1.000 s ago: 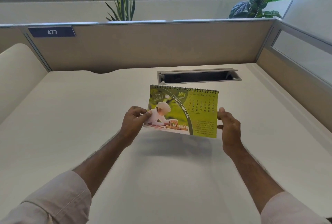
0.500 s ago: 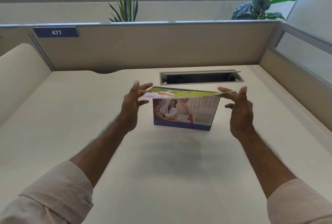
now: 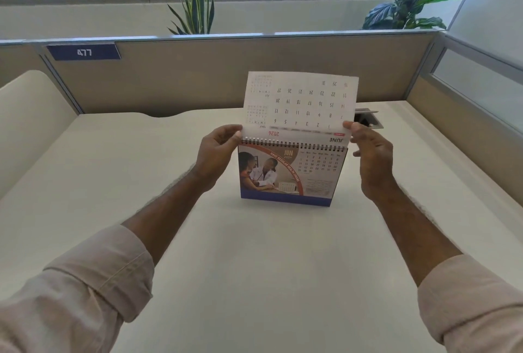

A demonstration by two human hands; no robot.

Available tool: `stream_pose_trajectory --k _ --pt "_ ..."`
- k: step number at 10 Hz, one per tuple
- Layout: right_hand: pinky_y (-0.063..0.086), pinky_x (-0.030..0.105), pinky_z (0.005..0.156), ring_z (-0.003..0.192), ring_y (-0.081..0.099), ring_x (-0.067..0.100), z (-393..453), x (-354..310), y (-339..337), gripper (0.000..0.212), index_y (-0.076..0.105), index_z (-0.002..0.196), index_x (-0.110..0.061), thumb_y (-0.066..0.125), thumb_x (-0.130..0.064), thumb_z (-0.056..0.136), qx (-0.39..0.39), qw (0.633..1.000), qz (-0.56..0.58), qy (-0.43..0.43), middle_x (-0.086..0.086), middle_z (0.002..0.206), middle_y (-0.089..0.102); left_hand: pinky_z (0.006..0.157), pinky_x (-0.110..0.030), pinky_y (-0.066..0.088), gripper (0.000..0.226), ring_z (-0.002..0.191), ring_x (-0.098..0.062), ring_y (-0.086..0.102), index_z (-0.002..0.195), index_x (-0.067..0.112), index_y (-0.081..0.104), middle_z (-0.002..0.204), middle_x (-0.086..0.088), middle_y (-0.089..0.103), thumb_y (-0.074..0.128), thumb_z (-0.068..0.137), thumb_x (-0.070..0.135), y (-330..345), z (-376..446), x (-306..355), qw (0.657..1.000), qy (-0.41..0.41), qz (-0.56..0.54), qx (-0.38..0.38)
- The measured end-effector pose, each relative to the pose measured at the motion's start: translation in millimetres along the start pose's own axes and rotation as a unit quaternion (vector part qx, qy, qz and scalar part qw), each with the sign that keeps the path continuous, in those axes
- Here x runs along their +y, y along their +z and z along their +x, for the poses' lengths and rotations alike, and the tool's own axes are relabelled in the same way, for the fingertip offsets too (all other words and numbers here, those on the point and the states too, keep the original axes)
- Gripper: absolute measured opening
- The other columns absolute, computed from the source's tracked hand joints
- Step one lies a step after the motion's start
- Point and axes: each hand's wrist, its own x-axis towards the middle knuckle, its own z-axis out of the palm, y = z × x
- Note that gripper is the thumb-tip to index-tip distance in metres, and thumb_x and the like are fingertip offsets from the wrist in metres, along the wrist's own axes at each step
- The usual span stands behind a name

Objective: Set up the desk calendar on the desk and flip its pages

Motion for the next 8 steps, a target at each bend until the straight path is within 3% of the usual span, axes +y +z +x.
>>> stream_pose_trajectory --k 1,2,4,7,8 --pt "0.052 0.014 0.063 0.089 0.068 0.003 4 8 0 0.022 0.072 0.104 -0.019 0.057 -0.032 0.094 -0.009 1.0 -0.018 0.012 -0.018 0.095 0.075 0.063 -0.012 0.053 0.025 0.09 -0.009 0.069 0.116 0.01 0.068 0.105 -0.001 0.072 0.056 0.098 0.022 2 3 -7 0.999 0.005 0.033 0.014" --pt "0.057 0.033 0.074 0.099 0.064 0.024 8 25 -1 0.02 0.07 0.105 -0.019 0.06 -0.031 0.093 -0.007 0.996 -0.089 0.031 -0.001 0.102 0.072 0.062 -0.013 0.054 0.023 0.088 -0.009 0.067 0.115 0.013 0.068 0.102 -0.002 0.071 0.056 0.098 0.023 4 4 -15 0.997 0.013 0.072 0.027" --pt "0.052 0.046 0.085 0.106 0.056 0.031 5 41 -3 0.016 0.065 0.1 -0.024 0.059 -0.037 0.093 0.004 0.986 -0.162 0.048 0.002 0.105 0.067 0.058 -0.007 0.05 0.026 0.084 -0.01 0.063 0.116 0.012 0.066 0.11 -0.006 0.067 0.052 0.1 0.026 5 3 -24 0.99 0.02 0.137 0.039" --pt "0.048 0.04 0.077 0.104 0.056 0.033 2 43 -2 0.024 0.062 0.1 -0.021 0.053 -0.042 0.094 -0.003 0.979 -0.202 0.04 0.004 0.101 0.066 0.058 -0.005 0.049 0.028 0.096 -0.017 0.062 0.121 0.01 0.061 0.104 0.0 0.066 0.043 0.103 0.021 12 -2 -25 0.986 -0.006 0.164 0.036" --pt "0.048 0.037 0.082 0.114 0.055 0.032 -1 46 -1 0.031 0.061 0.112 -0.016 0.055 -0.04 0.094 0.015 0.969 -0.246 -0.009 0.008 0.118 0.065 0.068 -0.014 0.051 0.03 0.105 -0.022 0.063 0.125 0.012 0.059 0.113 -0.002 0.067 0.049 0.101 0.027 12 -4 -25 0.965 0.032 0.251 0.064"
